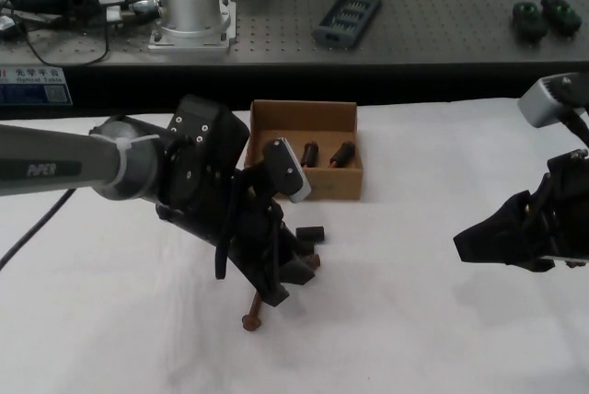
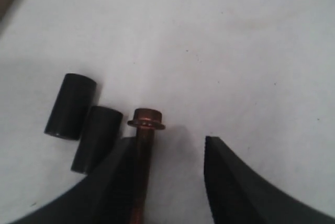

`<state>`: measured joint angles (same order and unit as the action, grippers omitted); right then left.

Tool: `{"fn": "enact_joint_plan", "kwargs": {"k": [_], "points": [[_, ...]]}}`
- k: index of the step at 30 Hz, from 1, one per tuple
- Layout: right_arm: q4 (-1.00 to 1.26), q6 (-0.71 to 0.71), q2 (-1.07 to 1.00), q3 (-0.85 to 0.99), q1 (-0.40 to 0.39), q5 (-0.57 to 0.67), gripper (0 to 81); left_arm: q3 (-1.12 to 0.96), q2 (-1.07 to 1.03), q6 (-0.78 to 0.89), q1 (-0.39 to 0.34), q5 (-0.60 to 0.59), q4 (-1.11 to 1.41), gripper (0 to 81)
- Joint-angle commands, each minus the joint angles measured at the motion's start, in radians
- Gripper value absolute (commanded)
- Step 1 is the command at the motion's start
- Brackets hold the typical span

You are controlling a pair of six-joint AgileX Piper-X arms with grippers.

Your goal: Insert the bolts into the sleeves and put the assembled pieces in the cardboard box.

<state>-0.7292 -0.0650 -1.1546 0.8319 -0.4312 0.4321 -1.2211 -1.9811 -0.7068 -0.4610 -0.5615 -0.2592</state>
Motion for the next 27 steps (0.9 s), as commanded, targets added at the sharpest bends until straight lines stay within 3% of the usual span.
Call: {"fn": "enact_joint_plan", "kwargs": {"k": [1,20,22,27], "points": [[0.011,-0.003,0.004,-0.001,-0.001,0.011,30.1,-0.012,-0.013,-0.012,-0.005,0.002,0.007,30.3],[0.011,-0.003,0.004,-0.001,-0.001,0.011,30.1,-0.022,-0.054,-0.010,-0.005,0.003,0.037,29.6],[0.011,-0.003,0.004,-0.001,-0.001,0.011,30.1,-0.021,-0.054,-0.010,-0.005,0.003,0.037,25.1],[0.011,-0.003,0.004,-0.001,-0.001,0.011,30.1,-0.022,-0.054,-0.010,-0.005,0.003,0.037,2.3]]}}
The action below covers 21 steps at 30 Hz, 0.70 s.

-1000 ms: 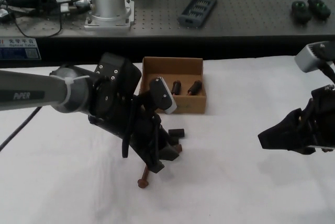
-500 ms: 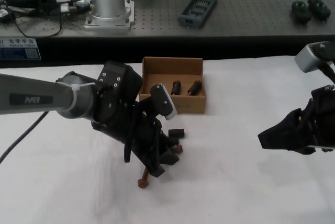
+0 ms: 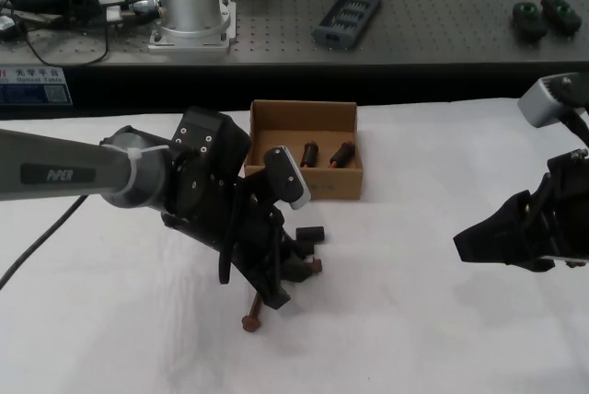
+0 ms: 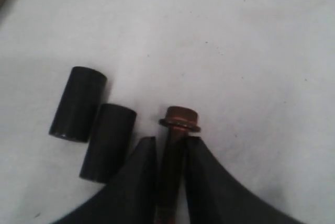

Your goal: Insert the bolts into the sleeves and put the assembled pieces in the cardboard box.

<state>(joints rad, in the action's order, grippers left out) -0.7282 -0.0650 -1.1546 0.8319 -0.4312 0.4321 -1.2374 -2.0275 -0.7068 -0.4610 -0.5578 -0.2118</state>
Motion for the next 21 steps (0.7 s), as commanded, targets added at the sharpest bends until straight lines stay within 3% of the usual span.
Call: {"fn": "enact_joint_plan", "kwargs": {"k": [1,10,21], "points": [[0.010,-0.003,0.004,-0.001,-0.001,0.011,30.1,-0.006,-0.007,-0.010,-0.005,-0.001,-0.010,0.6],[0.010,-0.003,0.004,-0.001,-0.001,0.011,30.1,-0.008,0.045,0.030,-0.005,0.009,-0.012,0.6],[0.010,-0.003,0.004,-0.001,-0.001,0.011,30.1,-0.004,0.357,0.109,-0.005,0.083,-0.227,0.6]]}}
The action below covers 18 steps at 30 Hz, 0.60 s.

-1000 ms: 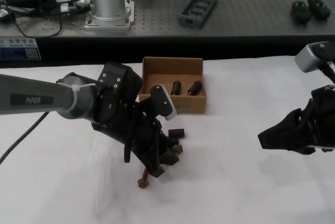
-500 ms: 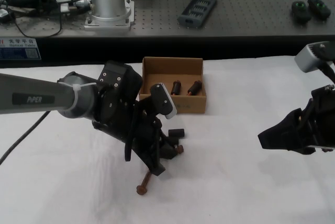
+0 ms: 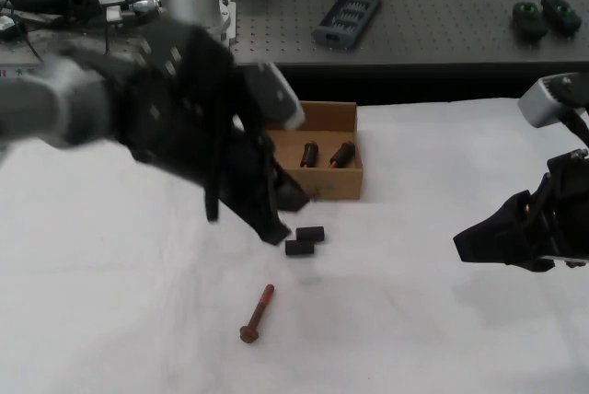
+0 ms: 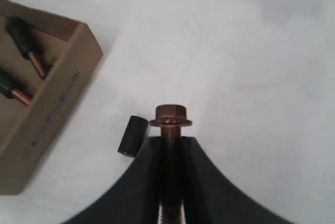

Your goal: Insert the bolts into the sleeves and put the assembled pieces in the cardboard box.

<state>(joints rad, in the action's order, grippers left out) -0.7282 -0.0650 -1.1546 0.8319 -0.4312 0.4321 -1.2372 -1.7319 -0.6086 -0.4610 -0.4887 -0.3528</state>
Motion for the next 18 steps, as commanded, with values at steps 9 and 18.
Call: {"fn": "enact_joint_plan", "kwargs": {"k": [9,18], "points": [[0.006,-0.048,0.004,-0.001,-0.001,0.068,30.1,0.204,0.379,0.125,-0.001,0.176,-0.227,0.6],[0.050,-0.116,-0.037,-0.001,-0.001,0.048,30.1,0.360,0.718,0.461,-0.001,0.383,-0.280,0.6]]}}
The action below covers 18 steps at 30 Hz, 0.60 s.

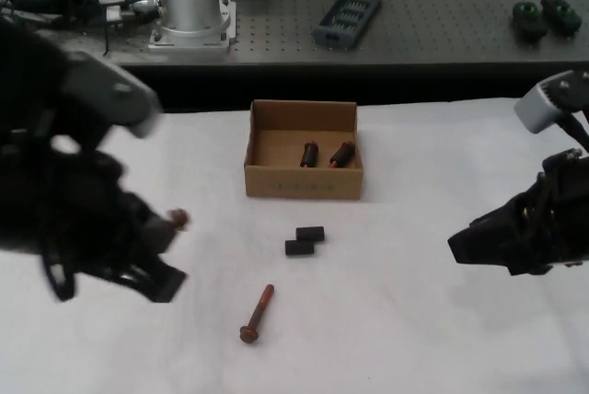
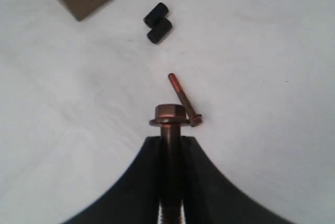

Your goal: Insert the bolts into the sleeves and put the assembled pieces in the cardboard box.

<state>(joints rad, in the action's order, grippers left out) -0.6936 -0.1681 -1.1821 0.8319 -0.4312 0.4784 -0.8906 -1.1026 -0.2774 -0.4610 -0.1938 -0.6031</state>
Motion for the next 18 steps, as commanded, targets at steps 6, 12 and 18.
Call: {"fn": "enact_joint_plan", "kwargs": {"k": [6,12,18], "points": [[0.055,-0.005,-0.145,0.027,-0.001,0.002,30.1,0.013,0.208,0.165,-0.001,0.138,-0.078,0.6],[0.055,-0.040,-0.333,0.176,-0.001,-0.040,30.1,0.013,0.254,0.165,-0.001,0.138,-0.082,0.6],[0.045,-0.212,-0.542,0.405,-0.050,-0.127,30.1,0.013,0.256,0.165,-0.001,0.137,-0.082,0.6]]}}
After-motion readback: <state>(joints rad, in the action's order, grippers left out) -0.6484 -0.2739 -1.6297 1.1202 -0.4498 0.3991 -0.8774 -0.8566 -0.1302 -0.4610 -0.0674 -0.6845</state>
